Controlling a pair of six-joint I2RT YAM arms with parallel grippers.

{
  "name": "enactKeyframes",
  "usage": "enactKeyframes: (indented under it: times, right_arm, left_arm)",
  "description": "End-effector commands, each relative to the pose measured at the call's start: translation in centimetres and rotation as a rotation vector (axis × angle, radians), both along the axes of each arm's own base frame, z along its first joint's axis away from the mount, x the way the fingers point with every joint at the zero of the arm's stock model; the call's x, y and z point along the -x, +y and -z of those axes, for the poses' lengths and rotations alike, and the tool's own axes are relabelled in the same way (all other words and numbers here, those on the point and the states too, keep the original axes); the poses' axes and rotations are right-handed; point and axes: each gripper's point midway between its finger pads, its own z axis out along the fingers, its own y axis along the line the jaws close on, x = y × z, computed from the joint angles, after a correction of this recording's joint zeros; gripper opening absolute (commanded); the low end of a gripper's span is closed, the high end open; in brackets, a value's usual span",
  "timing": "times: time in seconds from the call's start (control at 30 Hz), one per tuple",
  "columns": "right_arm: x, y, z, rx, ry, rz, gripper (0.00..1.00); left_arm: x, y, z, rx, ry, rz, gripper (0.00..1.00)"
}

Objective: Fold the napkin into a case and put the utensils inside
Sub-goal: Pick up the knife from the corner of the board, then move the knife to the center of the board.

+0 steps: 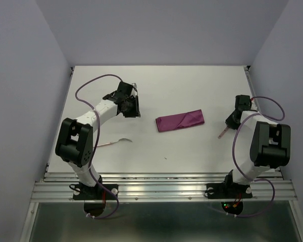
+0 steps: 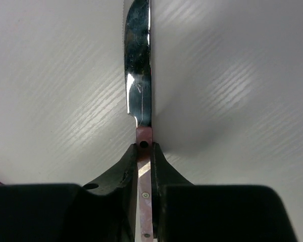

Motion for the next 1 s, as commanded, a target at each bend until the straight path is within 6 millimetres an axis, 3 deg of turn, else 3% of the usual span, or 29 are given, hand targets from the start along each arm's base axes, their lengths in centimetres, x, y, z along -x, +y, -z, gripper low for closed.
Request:
enactKeyframes:
  times: [0.0,0.2,0.27,0.4,0.5,0.53,0.57,0.6,0.67,0.7,0.77,0.8,0.87,0.9,0.97]
  right_arm:
    - [-0.3,1.8,-0.3,0.069,0.055,-0.139,0.01]
    - [-4.9,4.4,-5.7,0.147,-0.116,-0.271,0.01]
    - [-6.6,6.5,-8.1,0.228,-0.126,-0.349,0.01]
    - [-9.0,10.9,-9.9,0.328,-0.143,-0.521,0.01]
    - [-11.4,16.3,-12.7,0.376,-0.235,-0.723,0.01]
    - [-11.7,17.8,-13.2,0.389,-0.254,-0.775,0.01]
    - [-11.4,20.9,-13.4,0.387,-0.277,-0.871,0.01]
    - [-11.5,22.5,-13.1,0.406,-0.278,-0.932,0.01]
    - [-11.9,26.5,-14.6,0.464,-0.334,-1.055,0.01]
    - [-12.0,27.9,-13.6,0.481,-0.316,-1.118,0.01]
    - [-11.9,30.7,-13.6,0.491,-0.335,-1.195,0.01]
    - [-11.4,33.3,-13.6,0.514,-0.351,-1.266,0.01]
    - [-11.0,35.9,-13.9,0.543,-0.376,-1.333,0.01]
    - [-9.9,38.1,-13.7,0.569,-0.39,-1.4,0.01]
    - [-9.1,40.2,-12.7,0.59,-0.395,-1.465,0.01]
  left_arm:
    - [-1.3,-0.6,-1.9,0.011,-0.052,0.018,0.4]
    - [-1.8,0.1,-3.1,0.023,-0.08,-0.012,0.4]
    - [-2.0,0.6,-3.4,0.047,-0.082,-0.033,0.4]
    - [-2.0,1.7,-3.8,0.077,-0.087,-0.075,0.4]
    - [-2.1,3.5,-4.3,0.091,-0.093,-0.134,0.39]
    - [-2.1,3.9,-4.6,0.099,-0.1,-0.147,0.39]
    - [-2.2,4.4,-5.5,0.111,-0.125,-0.163,0.39]
    - [-2.2,5.5,-5.4,0.114,-0.124,-0.192,0.39]
    - [-2.1,6.5,-6.3,0.133,-0.15,-0.229,0.39]
    - [-2.3,7.5,-6.6,0.138,-0.159,-0.261,0.39]
    - [-2.2,8.4,-7.8,0.161,-0.187,-0.297,0.39]
    - [-2.1,9.3,-7.9,0.159,-0.192,-0.326,0.39]
    - [-1.8,10.4,-8.9,0.164,-0.219,-0.366,0.39]
    - [-1.8,11.1,-9.2,0.152,-0.235,-0.395,0.39]
    - [-1.5,12.4,-10.5,0.151,-0.272,-0.445,0.39]
